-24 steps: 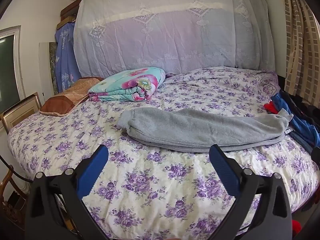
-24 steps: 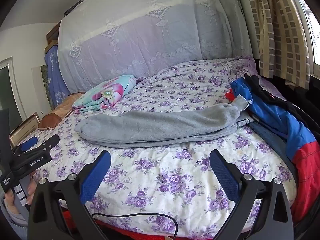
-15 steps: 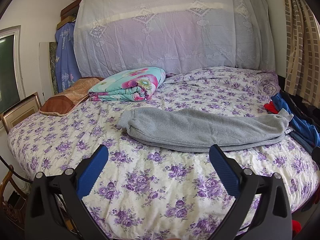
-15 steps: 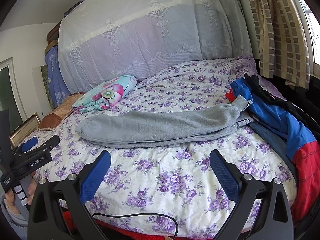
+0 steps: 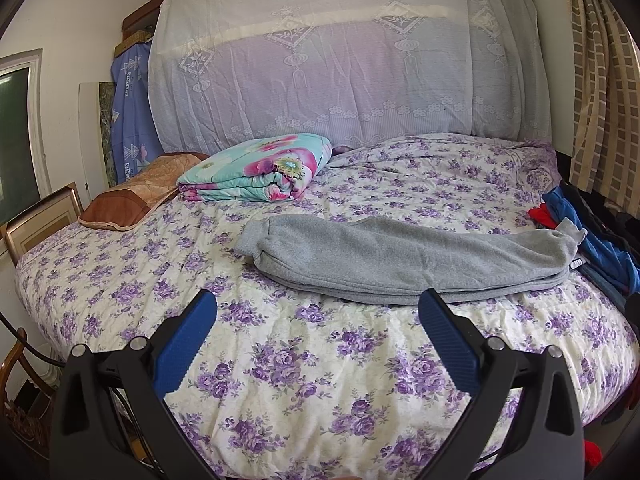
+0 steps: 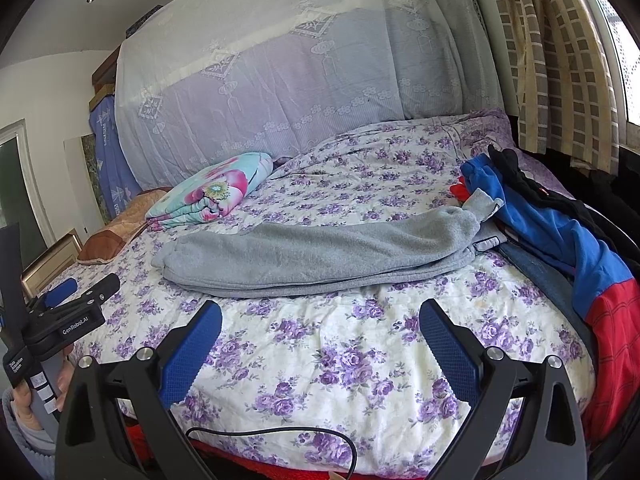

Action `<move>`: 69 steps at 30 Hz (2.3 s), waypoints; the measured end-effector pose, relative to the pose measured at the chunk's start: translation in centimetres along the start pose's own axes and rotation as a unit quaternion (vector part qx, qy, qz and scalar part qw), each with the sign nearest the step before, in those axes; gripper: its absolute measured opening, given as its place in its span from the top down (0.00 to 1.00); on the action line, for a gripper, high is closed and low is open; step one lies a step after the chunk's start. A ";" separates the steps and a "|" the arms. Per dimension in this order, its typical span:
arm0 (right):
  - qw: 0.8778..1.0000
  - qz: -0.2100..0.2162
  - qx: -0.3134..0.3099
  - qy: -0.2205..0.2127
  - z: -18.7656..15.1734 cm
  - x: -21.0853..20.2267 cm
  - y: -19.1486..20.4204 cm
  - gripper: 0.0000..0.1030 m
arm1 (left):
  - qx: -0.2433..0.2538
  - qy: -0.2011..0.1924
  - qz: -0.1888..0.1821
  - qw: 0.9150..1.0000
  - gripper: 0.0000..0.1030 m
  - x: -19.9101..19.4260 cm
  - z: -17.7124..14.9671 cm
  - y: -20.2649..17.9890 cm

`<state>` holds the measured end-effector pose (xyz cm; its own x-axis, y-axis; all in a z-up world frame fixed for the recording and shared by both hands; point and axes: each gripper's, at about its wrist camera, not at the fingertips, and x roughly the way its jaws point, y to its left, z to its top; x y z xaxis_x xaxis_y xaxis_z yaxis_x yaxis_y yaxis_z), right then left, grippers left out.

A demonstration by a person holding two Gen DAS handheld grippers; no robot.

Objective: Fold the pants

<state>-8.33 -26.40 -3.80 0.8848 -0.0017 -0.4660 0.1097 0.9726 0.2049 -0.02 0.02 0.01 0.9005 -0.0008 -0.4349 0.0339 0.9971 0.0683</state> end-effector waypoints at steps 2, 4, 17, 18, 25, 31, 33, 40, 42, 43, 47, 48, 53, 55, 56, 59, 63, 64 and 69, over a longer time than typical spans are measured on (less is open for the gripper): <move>1.000 0.000 0.000 0.000 0.0 0.0 0.0 0.04 | 0.000 0.000 0.000 1.000 0.04 0.0 0.0 0.0; 1.000 0.001 0.001 0.000 0.0 0.0 0.0 0.04 | -0.001 0.000 0.000 1.000 0.04 0.0 0.0 0.0; 1.000 0.002 0.002 0.000 0.0 -0.1 -0.1 0.04 | 0.000 0.000 0.000 1.000 0.04 0.0 0.0 0.0; 1.000 0.002 0.002 0.000 0.0 -0.1 -0.1 0.04 | 0.000 0.000 0.000 1.000 0.04 0.0 0.0 0.0; 1.000 0.002 0.003 0.000 0.0 -0.1 -0.1 0.04 | 0.000 0.001 0.000 1.000 0.04 0.0 0.0 0.0; 1.000 0.003 0.004 -0.001 0.0 -0.1 -0.1 0.04 | 0.000 0.001 0.000 1.000 0.04 0.0 0.0 0.0; 1.000 0.003 0.004 -0.001 0.0 -0.1 -0.2 0.04 | 0.000 0.001 0.000 1.000 0.04 0.0 0.0 0.0; 1.000 0.003 0.002 0.002 0.0 0.2 0.0 0.04 | 0.002 0.006 -0.001 1.000 0.04 0.5 -0.1 0.2; 1.000 0.004 0.006 0.005 0.0 0.7 -0.3 0.04 | -0.002 0.018 -0.007 1.000 0.04 2.5 -1.6 1.3; 1.000 0.005 0.011 0.004 0.0 1.0 -0.5 0.04 | -0.007 0.029 -0.014 0.999 0.04 3.7 -2.0 1.8; 0.999 0.020 0.029 0.015 -0.1 3.1 -2.0 0.04 | -0.011 0.091 -0.030 0.995 0.04 6.7 -3.0 2.2; 0.999 0.025 0.033 0.020 -0.2 3.8 -2.6 0.04 | -0.014 0.107 -0.032 0.994 0.04 7.9 -3.5 2.5; 0.998 0.021 0.041 0.051 -0.4 8.2 -5.4 0.04 | -0.009 0.164 -0.045 0.985 0.04 13.1 -4.6 3.2; 0.997 0.025 0.052 0.056 0.1 10.1 -6.6 0.04 | -0.004 0.169 -0.036 0.985 0.04 14.2 -4.4 3.3; 0.996 0.021 0.062 0.059 0.5 10.9 -7.5 0.04 | 0.007 0.175 -0.028 0.984 0.04 14.7 -4.2 3.6; 0.994 0.007 0.093 0.059 2.1 13.1 -10.1 0.04 | 0.009 0.194 -0.024 0.981 0.04 16.4 -3.0 4.5; 0.989 -0.018 0.110 0.093 3.7 16.8 -13.7 0.20 | -0.011 0.208 -0.028 0.978 0.04 19.2 -1.3 4.8; 0.987 -0.019 0.121 0.101 3.8 17.6 -14.6 0.23 | -0.017 0.212 -0.029 0.977 0.04 19.8 -0.9 4.9; 0.976 -0.043 0.170 0.126 5.0 21.4 -18.8 0.25 | -0.061 0.224 -0.040 0.972 0.04 22.0 0.3 6.1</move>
<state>10.79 -45.90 -13.34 0.7310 0.0182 -0.6821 0.3606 0.8384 0.4088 20.14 6.08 -8.91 0.6168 -0.0730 -0.7837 0.0197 0.9968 -0.0773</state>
